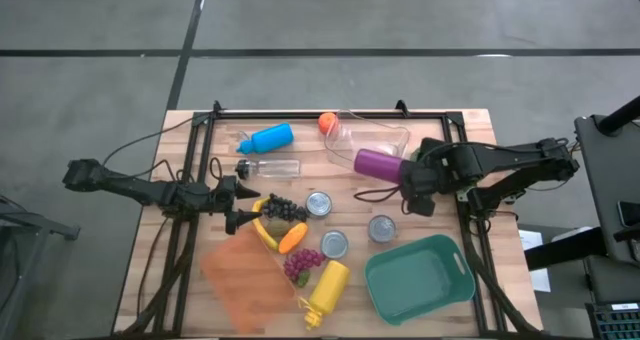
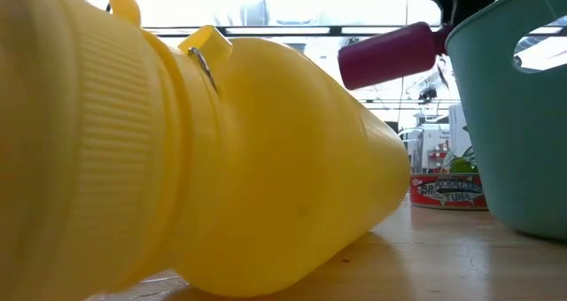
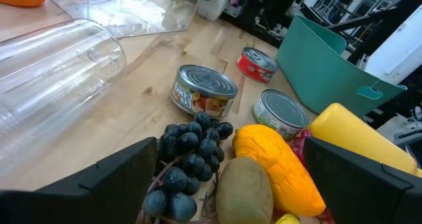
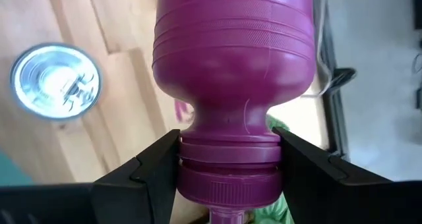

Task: Pick & Place Food Item
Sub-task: Put the purple water bottle into the transparent bin

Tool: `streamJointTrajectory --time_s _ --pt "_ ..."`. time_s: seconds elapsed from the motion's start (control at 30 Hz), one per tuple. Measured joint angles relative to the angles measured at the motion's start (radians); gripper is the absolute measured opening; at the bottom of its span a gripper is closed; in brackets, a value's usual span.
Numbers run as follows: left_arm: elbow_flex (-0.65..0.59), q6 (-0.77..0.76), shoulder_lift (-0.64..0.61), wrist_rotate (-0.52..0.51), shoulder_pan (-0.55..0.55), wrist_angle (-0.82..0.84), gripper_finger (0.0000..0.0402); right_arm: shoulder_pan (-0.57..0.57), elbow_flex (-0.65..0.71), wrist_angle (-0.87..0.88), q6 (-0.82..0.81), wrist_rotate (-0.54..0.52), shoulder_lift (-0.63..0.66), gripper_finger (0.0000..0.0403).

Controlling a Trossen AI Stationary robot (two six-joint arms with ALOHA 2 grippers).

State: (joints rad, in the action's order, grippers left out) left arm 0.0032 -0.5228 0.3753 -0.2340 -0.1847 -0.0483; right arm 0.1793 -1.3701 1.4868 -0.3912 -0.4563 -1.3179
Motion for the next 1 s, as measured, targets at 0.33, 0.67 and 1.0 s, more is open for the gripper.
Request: streamJointTrajectory --time_s 0.33,0.67,1.0 --pt "0.0 0.0 0.0 0.0 0.0 0.0 0.0384 0.052 0.0 -0.015 0.06 -0.105 0.022 0.0203" --pt "0.0 0.0 0.0 0.0 0.0 0.0 0.0384 0.104 0.001 -0.08 0.073 -0.26 0.043 0.0203" --pt "0.0 0.0 0.0 0.0 0.0 0.0 0.0384 0.173 0.001 -0.087 0.197 -0.242 0.06 0.0203"
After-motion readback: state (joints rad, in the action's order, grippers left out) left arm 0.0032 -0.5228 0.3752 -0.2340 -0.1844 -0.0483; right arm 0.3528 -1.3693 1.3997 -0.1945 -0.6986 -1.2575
